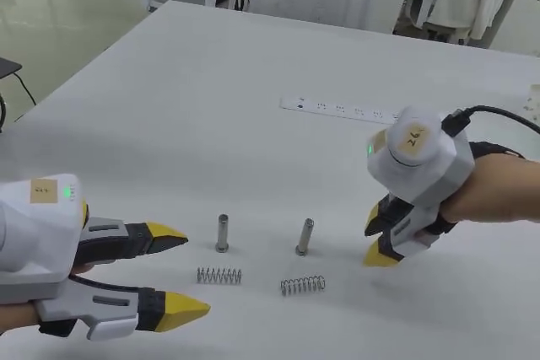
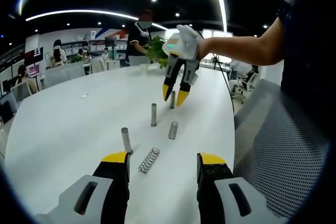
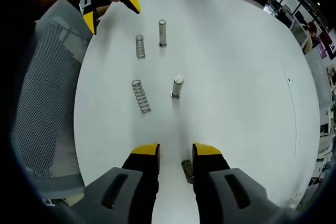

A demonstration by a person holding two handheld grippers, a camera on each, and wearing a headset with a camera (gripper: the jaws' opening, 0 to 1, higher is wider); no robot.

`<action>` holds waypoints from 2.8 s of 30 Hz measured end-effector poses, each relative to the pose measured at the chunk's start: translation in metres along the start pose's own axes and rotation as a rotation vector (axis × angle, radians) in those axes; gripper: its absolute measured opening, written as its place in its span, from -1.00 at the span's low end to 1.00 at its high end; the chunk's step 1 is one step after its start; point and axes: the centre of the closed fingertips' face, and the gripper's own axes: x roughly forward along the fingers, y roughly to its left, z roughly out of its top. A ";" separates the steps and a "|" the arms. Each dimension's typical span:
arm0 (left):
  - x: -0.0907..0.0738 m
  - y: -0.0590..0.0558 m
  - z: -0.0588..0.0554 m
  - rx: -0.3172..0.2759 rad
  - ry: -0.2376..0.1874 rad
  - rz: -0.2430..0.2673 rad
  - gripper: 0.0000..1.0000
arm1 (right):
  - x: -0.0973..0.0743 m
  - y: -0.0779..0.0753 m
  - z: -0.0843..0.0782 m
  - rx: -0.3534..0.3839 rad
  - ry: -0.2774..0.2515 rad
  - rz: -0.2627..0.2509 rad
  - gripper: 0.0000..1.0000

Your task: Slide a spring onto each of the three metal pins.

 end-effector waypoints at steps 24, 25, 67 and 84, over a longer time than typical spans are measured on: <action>0.002 -0.005 0.001 0.006 -0.003 -0.012 -0.12 | 0.020 0.040 0.036 -0.131 0.001 0.084 -0.63; 0.002 -0.005 0.001 0.006 -0.002 -0.014 -0.12 | 0.021 0.041 0.037 -0.134 0.000 0.085 -0.63; 0.014 -0.016 0.009 0.037 0.008 -0.065 -0.23 | 0.025 0.051 0.049 -0.163 -0.037 0.094 -0.84; 0.025 -0.024 0.018 0.067 0.002 -0.106 -0.33 | -0.009 0.071 0.089 -0.202 -0.144 0.085 -0.84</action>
